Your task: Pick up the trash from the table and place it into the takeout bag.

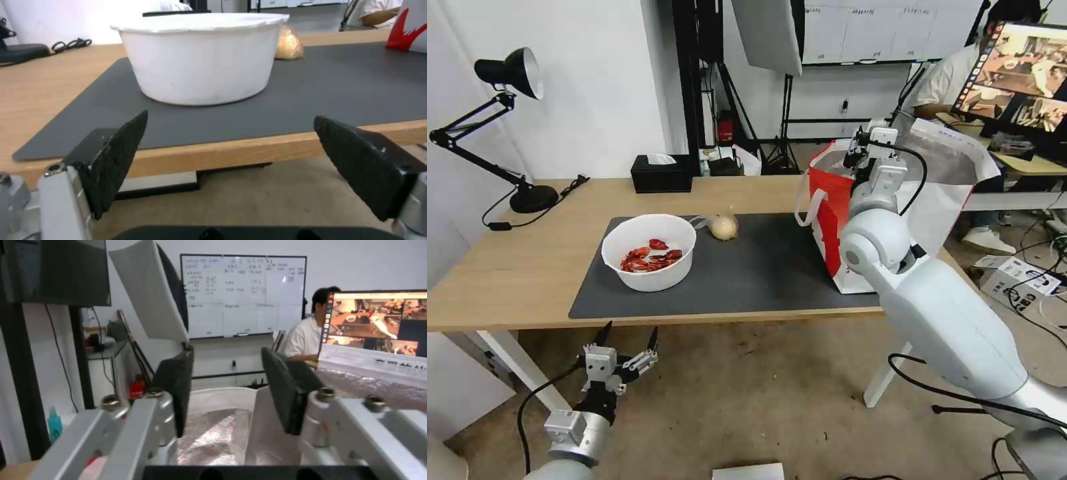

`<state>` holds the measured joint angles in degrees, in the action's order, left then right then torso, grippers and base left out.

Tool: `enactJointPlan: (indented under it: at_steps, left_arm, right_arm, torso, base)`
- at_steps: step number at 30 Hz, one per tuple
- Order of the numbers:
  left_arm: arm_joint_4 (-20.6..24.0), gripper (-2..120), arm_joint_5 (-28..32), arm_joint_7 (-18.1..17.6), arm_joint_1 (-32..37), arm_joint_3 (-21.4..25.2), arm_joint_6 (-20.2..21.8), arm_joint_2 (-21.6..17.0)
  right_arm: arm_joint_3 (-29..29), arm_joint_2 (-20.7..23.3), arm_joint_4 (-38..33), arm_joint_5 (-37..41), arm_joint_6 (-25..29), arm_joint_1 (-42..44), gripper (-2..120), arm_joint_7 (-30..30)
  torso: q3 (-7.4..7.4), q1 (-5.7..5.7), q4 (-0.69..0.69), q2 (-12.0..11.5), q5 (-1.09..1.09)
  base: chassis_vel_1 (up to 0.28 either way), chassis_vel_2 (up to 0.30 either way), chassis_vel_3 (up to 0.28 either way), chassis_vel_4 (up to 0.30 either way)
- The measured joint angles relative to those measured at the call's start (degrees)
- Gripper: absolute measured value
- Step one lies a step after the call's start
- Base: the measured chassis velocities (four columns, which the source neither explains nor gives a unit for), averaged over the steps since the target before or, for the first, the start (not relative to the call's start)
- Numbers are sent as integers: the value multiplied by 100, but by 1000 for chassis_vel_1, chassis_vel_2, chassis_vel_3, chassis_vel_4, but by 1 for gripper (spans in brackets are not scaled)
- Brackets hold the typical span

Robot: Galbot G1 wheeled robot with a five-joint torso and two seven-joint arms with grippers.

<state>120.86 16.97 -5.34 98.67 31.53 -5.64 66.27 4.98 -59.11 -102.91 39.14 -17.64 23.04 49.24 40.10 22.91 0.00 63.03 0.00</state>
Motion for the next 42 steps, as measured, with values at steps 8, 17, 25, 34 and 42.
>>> enactJointPlan:
  at_steps: [8,17,25,34,42]
  left_arm:
    - [41,100,11,1,3,38,0,-6]
    - [145,100,13,2,42,78,-2,27]
    - [164,100,13,12,38,95,-22,25]
    - [63,100,4,23,-94,-38,-50,87]
    - [12,100,-33,30,-85,-61,-83,112]
  right_arm:
    - [10,1,-65,104,-22,5,72,-67]
    - [-357,422,-953,986,509,588,100,-1524]
    - [-1130,1115,-1922,1233,697,2119,100,-3033]
    - [-2102,1488,-2551,719,1205,4144,100,-3948]
    - [-2907,1354,-2436,106,2103,5496,100,-4534]
  torso:
    - [0,0,0,0,0]
    - [0,0,2,0,-1]
    - [-1,0,-2,0,2]
    - [-1,0,-1,0,-1]
    - [0,0,0,0,-1]
  base:
    - [0,0,0,0]
    - [0,0,0,0]
    - [0,0,0,0]
    - [0,0,0,0]
    - [0,0,0,0]
